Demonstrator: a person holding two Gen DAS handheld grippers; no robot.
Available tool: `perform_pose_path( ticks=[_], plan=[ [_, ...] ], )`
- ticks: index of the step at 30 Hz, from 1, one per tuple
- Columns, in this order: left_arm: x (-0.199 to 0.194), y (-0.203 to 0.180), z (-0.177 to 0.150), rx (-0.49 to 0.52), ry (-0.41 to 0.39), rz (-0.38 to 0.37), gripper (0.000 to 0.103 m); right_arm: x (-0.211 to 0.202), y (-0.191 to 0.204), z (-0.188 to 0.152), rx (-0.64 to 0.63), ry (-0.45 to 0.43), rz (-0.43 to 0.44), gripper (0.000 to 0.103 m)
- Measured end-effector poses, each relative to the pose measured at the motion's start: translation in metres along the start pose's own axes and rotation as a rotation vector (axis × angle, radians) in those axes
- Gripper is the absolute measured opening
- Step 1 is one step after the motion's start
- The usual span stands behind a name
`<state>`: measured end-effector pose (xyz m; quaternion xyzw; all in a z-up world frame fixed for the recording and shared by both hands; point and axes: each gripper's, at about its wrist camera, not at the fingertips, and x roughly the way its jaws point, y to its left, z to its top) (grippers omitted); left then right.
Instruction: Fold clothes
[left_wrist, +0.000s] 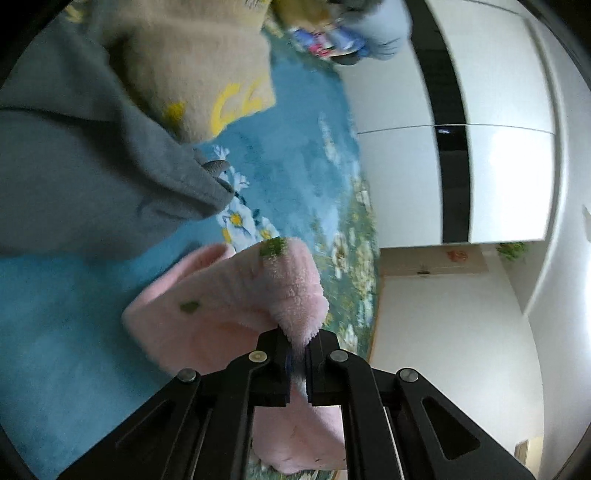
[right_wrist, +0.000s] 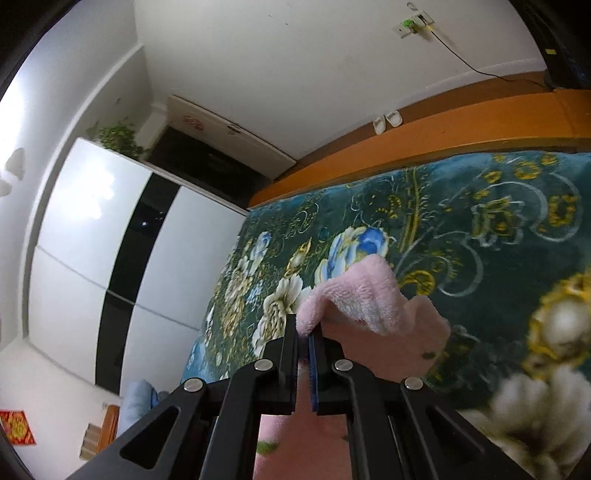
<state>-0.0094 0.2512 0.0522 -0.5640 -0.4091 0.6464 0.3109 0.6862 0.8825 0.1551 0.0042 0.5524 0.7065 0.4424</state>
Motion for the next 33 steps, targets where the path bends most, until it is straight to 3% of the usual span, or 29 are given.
perform_pose_path(
  ticks=[5, 14, 15, 16, 17, 18, 19, 23, 26, 29, 33],
  plan=[
    [0.059, 0.003, 0.037, -0.022, -0.007, 0.114, 0.004, 0.054, 0.011, -0.004, -0.006, 0.028, -0.032, 0.005],
    [0.118, 0.021, 0.056, -0.036, 0.007, 0.198, 0.005, 0.106, 0.006, -0.021, -0.089, 0.06, -0.072, 0.009],
    [0.119, 0.021, 0.057, -0.03, 0.013, 0.195, 0.008, 0.106, 0.006, -0.022, -0.098, 0.06, -0.073, 0.013],
    [0.12, 0.018, 0.056, -0.023, 0.017, 0.192, 0.011, 0.106, 0.005, -0.023, -0.108, 0.06, -0.074, 0.027],
    [0.118, 0.015, 0.055, -0.016, 0.018, 0.178, 0.018, 0.104, 0.006, -0.023, -0.116, 0.06, -0.063, 0.038],
    [0.115, 0.013, 0.053, -0.009, 0.02, 0.165, 0.025, 0.098, 0.007, -0.023, -0.131, 0.057, -0.045, 0.06],
    [0.109, 0.008, 0.051, 0.009, 0.022, 0.145, 0.028, 0.092, 0.009, -0.023, -0.149, 0.053, -0.027, 0.063],
    [0.069, -0.015, 0.029, 0.165, 0.013, 0.085, 0.042, 0.06, 0.011, -0.023, -0.242, 0.031, -0.024, 0.063],
    [0.04, -0.014, 0.003, 0.282, -0.013, 0.119, 0.046, 0.047, -0.007, -0.029, -0.273, 0.053, -0.075, 0.063],
    [0.013, 0.02, -0.019, 0.267, -0.012, 0.155, 0.046, 0.05, -0.041, -0.041, -0.221, 0.132, -0.113, 0.063],
    [0.01, 0.065, -0.036, 0.174, 0.043, 0.19, 0.047, 0.061, -0.076, -0.053, -0.118, 0.188, -0.101, 0.063]
  ],
)
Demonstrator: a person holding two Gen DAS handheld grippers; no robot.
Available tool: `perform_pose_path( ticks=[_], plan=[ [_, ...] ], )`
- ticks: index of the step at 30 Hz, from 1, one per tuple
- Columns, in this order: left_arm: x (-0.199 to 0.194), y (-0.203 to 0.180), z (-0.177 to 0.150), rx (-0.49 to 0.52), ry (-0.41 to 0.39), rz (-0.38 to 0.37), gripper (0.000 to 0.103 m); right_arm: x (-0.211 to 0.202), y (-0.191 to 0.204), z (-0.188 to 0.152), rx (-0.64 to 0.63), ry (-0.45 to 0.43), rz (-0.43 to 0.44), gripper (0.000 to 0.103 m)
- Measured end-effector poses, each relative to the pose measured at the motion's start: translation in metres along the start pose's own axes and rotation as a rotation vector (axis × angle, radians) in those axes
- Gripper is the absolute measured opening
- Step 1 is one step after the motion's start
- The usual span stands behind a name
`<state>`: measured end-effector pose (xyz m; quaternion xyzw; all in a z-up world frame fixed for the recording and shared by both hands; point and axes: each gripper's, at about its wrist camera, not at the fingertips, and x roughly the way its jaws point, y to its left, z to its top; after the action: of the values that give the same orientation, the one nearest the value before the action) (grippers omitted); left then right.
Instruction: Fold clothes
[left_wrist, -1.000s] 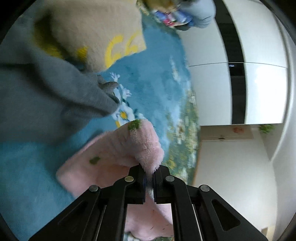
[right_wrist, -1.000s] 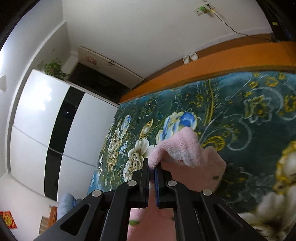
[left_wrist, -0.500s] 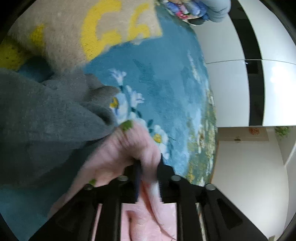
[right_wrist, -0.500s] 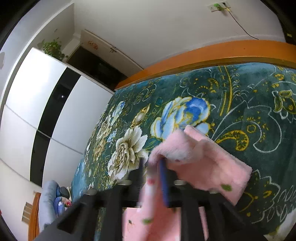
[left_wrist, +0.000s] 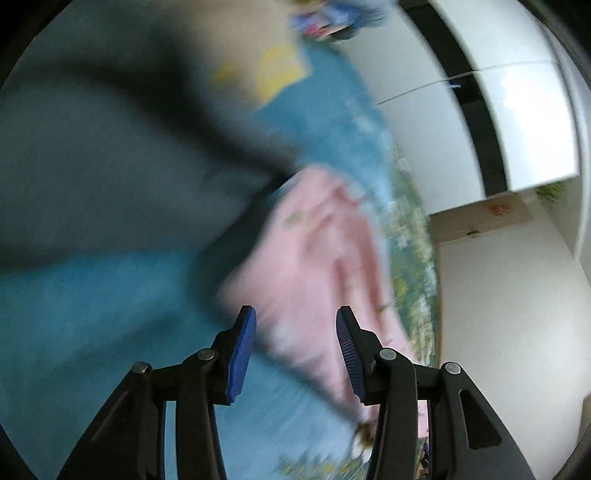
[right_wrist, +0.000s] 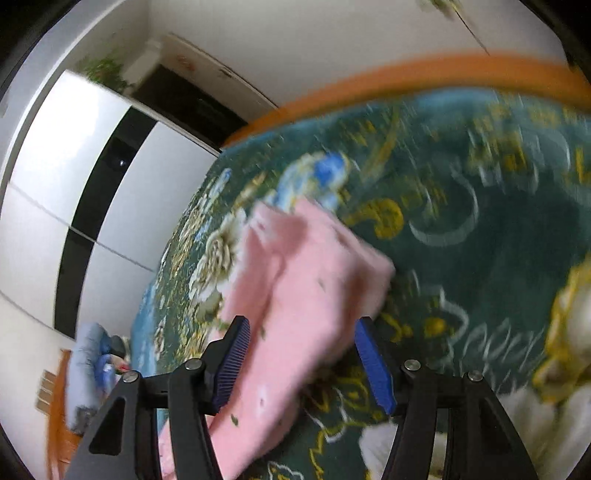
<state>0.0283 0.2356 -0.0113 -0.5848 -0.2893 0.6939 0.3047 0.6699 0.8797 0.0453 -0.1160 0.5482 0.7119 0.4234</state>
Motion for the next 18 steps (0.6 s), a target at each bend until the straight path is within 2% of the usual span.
perform_pose_path(
  ticks=[2, 5, 8, 12, 13, 15, 17, 18],
  plan=[
    [0.006, 0.003, -0.005, 0.002, 0.014, 0.012, 0.048, 0.009, -0.004, 0.0, 0.022, 0.009, 0.0, 0.063],
    [0.023, -0.005, -0.006, 0.012, 0.022, -0.003, 0.055, 0.023, -0.007, 0.0, 0.041, 0.02, -0.002, 0.063],
    [0.04, -0.01, -0.005, 0.014, 0.012, 0.025, 0.055, 0.034, -0.007, 0.0, 0.04, 0.016, -0.019, 0.063],
    [0.065, -0.005, -0.005, -0.03, 0.0, 0.027, 0.052, 0.041, -0.009, 0.004, 0.05, -0.021, -0.026, 0.064],
    [0.069, -0.004, -0.005, -0.033, -0.017, 0.029, 0.05, 0.042, -0.008, 0.006, 0.047, -0.027, -0.029, 0.064],
    [0.073, -0.006, -0.005, -0.02, -0.034, 0.055, 0.033, 0.044, -0.006, 0.009, 0.038, -0.044, -0.032, 0.064],
    [0.075, -0.007, -0.004, -0.013, -0.039, 0.057, 0.027, 0.046, -0.004, 0.011, 0.03, -0.06, -0.034, 0.06],
    [0.075, -0.008, -0.003, -0.01, -0.04, 0.055, 0.023, 0.048, -0.004, 0.01, 0.032, -0.065, -0.039, 0.048]
  ],
)
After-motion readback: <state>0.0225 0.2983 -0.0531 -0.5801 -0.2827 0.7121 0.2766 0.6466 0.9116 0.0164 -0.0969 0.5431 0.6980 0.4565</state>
